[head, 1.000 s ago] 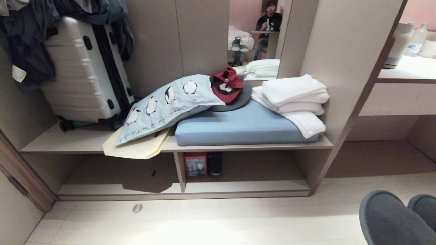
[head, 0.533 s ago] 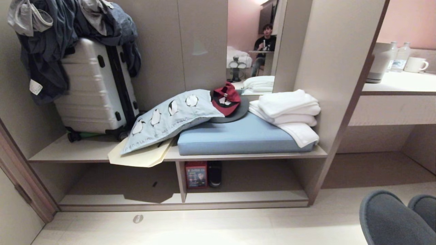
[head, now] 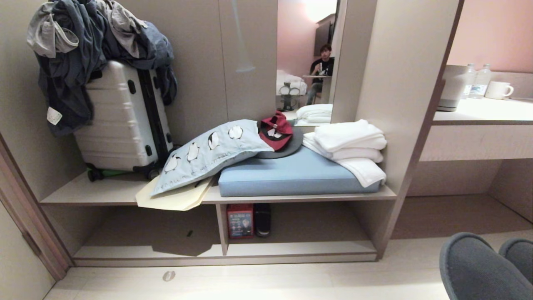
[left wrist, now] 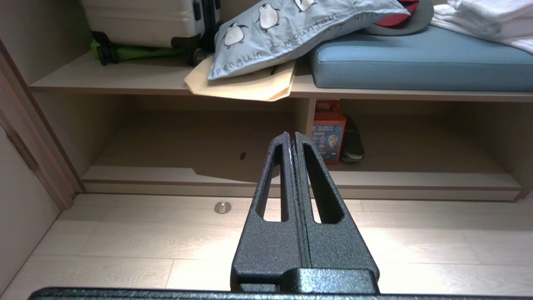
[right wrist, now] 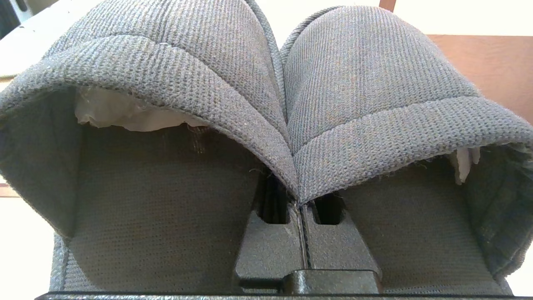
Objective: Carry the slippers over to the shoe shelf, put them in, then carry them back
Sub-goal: Place the slippers on the floor
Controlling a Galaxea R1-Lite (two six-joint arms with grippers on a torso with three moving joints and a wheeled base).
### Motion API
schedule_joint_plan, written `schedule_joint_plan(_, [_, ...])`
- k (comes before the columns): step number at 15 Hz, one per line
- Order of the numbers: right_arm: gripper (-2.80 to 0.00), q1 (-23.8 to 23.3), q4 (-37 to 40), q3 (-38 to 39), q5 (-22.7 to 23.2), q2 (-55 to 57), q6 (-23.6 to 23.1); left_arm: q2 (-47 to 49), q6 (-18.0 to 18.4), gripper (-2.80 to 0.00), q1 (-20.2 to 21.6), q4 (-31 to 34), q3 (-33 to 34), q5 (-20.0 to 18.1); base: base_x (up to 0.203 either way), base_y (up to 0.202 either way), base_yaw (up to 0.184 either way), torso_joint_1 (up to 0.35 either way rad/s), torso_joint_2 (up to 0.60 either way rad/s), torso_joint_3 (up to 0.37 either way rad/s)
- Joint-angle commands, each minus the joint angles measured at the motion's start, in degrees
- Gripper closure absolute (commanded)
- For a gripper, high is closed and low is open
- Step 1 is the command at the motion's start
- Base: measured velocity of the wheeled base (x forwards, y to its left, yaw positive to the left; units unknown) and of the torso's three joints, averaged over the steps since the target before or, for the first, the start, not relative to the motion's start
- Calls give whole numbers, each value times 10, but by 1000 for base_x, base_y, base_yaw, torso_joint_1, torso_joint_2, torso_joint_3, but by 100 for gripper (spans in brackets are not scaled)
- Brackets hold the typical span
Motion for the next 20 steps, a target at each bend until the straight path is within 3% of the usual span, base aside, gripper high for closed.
schedule_joint_plan(1, [0, -1, 0, 0, 0, 1, 0, 0, 0, 0, 0, 0, 0, 0, 0, 0, 0, 0, 0, 0])
schedule_joint_plan(17, [0, 0, 0, 0, 0, 1, 0, 1, 0, 0, 0, 0, 0, 0, 0, 0, 0, 0, 0, 0])
schedule_joint_plan(20, [0, 0, 0, 0, 0, 1, 0, 1, 0, 0, 0, 0, 1, 0, -1, -137, 2, 1, 4, 1])
